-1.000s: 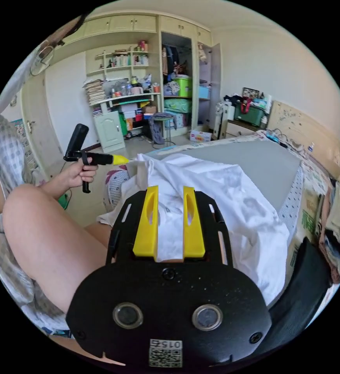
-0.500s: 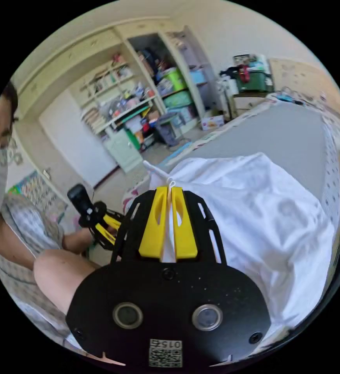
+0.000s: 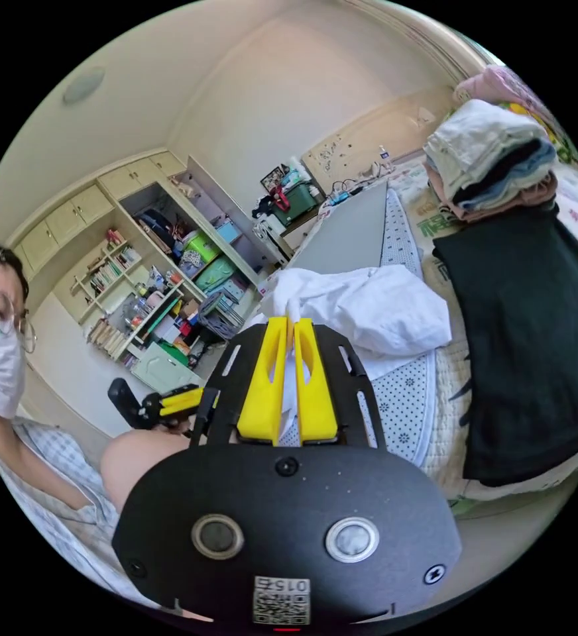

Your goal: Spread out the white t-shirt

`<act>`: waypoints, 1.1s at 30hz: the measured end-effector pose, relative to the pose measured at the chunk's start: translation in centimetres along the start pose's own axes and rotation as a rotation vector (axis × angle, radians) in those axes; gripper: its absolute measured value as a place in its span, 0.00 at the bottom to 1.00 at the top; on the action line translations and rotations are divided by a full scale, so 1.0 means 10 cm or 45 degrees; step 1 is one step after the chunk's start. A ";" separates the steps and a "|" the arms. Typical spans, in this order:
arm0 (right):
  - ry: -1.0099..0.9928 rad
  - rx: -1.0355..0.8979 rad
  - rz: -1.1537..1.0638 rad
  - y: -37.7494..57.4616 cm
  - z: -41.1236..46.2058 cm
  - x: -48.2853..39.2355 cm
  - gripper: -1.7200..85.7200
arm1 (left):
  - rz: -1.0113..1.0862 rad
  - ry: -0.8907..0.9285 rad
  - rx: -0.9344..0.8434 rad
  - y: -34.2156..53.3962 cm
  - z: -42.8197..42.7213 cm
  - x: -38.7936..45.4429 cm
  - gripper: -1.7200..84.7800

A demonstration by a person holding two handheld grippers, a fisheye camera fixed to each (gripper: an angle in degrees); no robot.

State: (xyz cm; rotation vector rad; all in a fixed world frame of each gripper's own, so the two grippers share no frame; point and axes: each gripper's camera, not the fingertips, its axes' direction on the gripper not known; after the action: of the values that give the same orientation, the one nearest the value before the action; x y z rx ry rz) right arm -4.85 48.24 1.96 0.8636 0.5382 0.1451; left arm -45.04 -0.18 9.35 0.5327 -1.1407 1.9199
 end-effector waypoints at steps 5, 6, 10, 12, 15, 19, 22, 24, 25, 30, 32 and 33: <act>0.000 -0.014 -0.351 -0.21 -0.39 -0.79 0.04 | -0.261 0.194 0.399 -0.02 -0.83 -0.44 0.02; 0.011 -0.018 -0.387 -0.25 -0.36 -0.85 0.04 | -0.282 0.206 0.425 -0.03 -0.87 -0.49 0.02; 0.140 -0.123 -0.462 -0.65 0.31 -0.64 0.07 | -0.481 0.248 0.351 -0.04 -0.65 -0.92 0.02; 0.101 -0.197 -0.437 -0.74 0.56 -0.37 0.08 | -0.640 0.250 0.263 0.03 -0.41 -1.12 0.02; 0.081 -0.225 -0.437 -0.67 0.74 -0.02 0.10 | -0.739 0.278 0.181 0.17 -0.16 -1.27 0.03; 0.110 -0.269 -0.409 -0.48 0.85 0.55 0.14 | -0.764 0.239 0.134 0.37 -0.10 -1.25 0.05; 0.065 -0.342 -0.381 -0.44 0.98 0.89 0.15 | -0.769 0.332 0.086 0.51 -0.06 -1.21 0.10; 0.049 -0.372 -0.420 -0.46 1.08 0.96 0.15 | -0.766 0.361 0.070 0.56 -0.07 -1.18 0.11; 0.072 -0.389 -0.441 -0.49 1.15 0.97 0.15 | -0.759 0.336 0.063 0.58 -0.09 -1.15 0.12; 0.061 -0.592 -0.486 -0.47 1.56 1.12 0.17 | -0.732 0.241 0.057 0.58 -0.14 -1.13 0.12; 0.055 -0.731 -0.412 -0.31 1.70 1.42 0.11 | -0.718 0.356 0.024 0.57 -0.09 -1.10 0.09; 0.038 -0.734 -0.392 -0.27 1.67 1.49 0.10 | -0.715 0.376 0.023 0.57 -0.09 -1.09 0.08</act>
State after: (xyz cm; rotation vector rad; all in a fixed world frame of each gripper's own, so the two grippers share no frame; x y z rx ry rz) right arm 16.17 40.06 2.92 0.2132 0.6089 0.0267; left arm -43.41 -5.53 -1.61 0.4949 -0.6907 1.4595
